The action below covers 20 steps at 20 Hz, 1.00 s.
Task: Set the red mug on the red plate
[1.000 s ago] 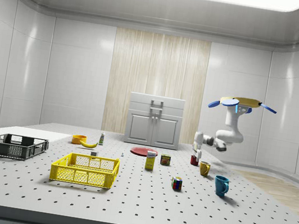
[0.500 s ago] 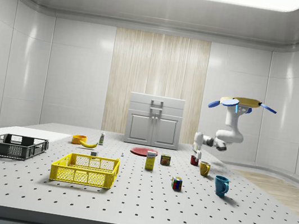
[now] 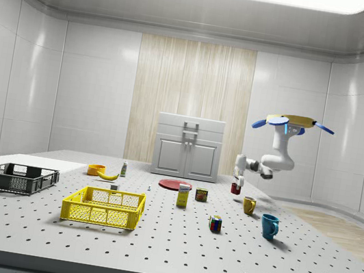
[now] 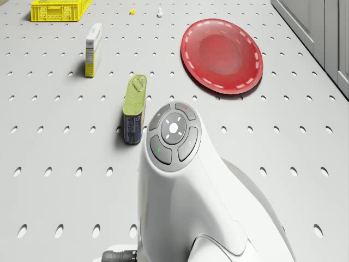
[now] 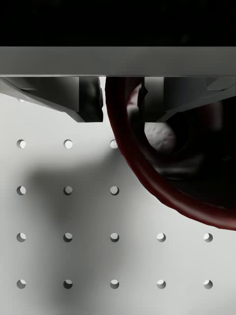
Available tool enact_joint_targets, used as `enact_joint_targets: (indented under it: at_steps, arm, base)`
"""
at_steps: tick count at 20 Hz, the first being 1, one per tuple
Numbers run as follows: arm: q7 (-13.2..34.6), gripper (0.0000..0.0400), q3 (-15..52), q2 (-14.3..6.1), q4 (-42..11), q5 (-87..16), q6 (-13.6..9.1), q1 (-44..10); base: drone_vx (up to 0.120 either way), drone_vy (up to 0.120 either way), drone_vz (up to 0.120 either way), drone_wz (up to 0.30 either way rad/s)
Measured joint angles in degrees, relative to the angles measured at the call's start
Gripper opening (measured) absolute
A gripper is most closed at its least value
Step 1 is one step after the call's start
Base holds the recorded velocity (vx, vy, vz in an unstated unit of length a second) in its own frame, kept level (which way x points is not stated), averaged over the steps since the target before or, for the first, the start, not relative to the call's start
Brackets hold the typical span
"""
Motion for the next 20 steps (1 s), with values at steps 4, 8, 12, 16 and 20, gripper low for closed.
enact_joint_targets:
  at_steps: [4, 8, 12, 16, 20]
  arm:
    - [0.38, 0.0101, 1.38, -0.58, -0.10, 1.48, 0.20, -0.35]
    - [0.63, 0.0100, 2.07, -1.29, -0.12, 2.33, 0.71, -0.62]
    - [0.83, 0.0100, 2.44, -2.04, -0.10, 2.87, 1.34, -0.82]
    - [0.99, 0.0100, 2.67, -2.78, -0.07, 3.28, 2.01, -1.00]
    - [1.14, 0.0100, 2.84, -3.50, -0.04, 3.62, 2.67, -1.17]
  base:
    - [0.120, -0.120, 0.120, 0.000]
    - [0.120, -0.120, 0.010, 0.000]
    - [0.120, -0.120, 0.000, 0.000]
    - [0.120, -0.060, 0.000, 0.000]
    - [0.120, -0.110, 0.000, 0.000]
